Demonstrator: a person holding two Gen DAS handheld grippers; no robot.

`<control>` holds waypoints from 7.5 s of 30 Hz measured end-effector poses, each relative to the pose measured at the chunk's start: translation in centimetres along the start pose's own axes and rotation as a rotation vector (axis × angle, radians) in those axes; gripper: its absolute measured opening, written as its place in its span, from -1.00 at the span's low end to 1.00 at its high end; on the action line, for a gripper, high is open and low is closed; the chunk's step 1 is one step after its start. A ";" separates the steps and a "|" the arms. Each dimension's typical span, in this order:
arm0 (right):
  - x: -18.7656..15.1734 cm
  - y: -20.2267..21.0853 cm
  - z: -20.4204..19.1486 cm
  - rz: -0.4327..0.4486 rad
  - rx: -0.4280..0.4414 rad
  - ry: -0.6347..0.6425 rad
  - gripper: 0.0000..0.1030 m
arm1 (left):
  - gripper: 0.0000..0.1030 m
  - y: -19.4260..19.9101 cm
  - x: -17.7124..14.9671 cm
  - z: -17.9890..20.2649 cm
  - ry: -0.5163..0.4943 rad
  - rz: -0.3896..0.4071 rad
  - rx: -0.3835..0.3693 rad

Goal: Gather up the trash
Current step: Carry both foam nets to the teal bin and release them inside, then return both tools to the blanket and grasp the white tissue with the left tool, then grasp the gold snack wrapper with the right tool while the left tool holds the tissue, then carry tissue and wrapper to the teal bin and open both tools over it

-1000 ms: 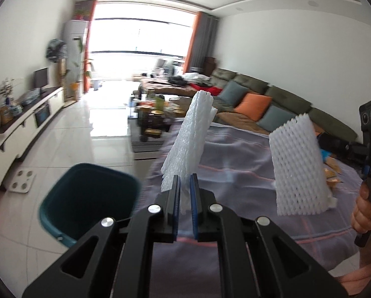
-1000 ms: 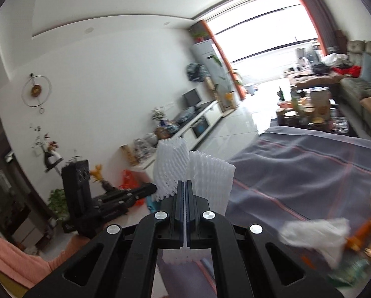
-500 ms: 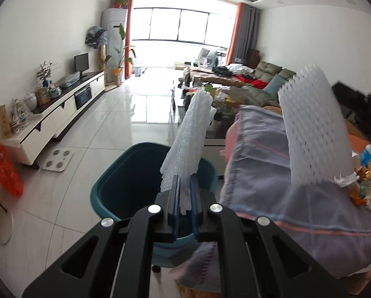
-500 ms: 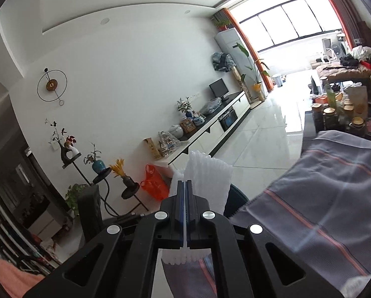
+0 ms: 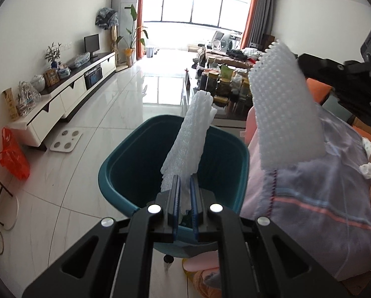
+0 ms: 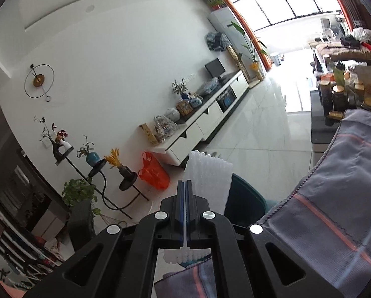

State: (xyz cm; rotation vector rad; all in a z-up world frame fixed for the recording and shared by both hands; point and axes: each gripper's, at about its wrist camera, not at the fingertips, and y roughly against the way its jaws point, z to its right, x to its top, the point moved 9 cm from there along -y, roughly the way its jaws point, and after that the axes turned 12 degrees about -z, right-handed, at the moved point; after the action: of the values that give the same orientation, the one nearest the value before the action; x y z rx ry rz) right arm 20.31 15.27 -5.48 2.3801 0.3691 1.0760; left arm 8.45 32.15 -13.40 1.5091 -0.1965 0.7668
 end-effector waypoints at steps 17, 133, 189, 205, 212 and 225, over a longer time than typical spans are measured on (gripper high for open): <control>-1.3 -7.1 3.2 -0.190 -0.101 -0.083 -0.89 | -0.69 -3.4 -0.2 -1.2 0.049 -0.081 0.015; -18.2 32.5 12.9 0.316 -0.589 -0.279 -0.39 | -0.73 1.5 -3.3 34.2 -0.523 -0.089 -0.510; -9.9 13.6 1.2 0.084 -0.240 0.083 -0.39 | -0.73 5.8 -1.2 11.2 -0.093 0.053 -0.273; -7.6 7.9 -1.3 0.000 -0.170 0.157 -0.39 | -0.73 5.4 -0.1 4.2 0.011 0.072 -0.140; -6.7 5.8 -1.9 -0.026 -0.175 0.193 -0.39 | -0.73 4.4 0.2 2.3 0.035 0.056 -0.105; -6.0 1.8 -2.1 -0.098 -0.186 0.221 -0.39 | -0.73 1.9 0.3 -0.1 0.079 0.014 -0.068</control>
State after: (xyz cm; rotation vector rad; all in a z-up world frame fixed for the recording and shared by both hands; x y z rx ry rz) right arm 14.90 11.87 -7.11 2.0658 0.4372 1.2730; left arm 7.58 32.12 -11.72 1.4121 -0.1722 0.8221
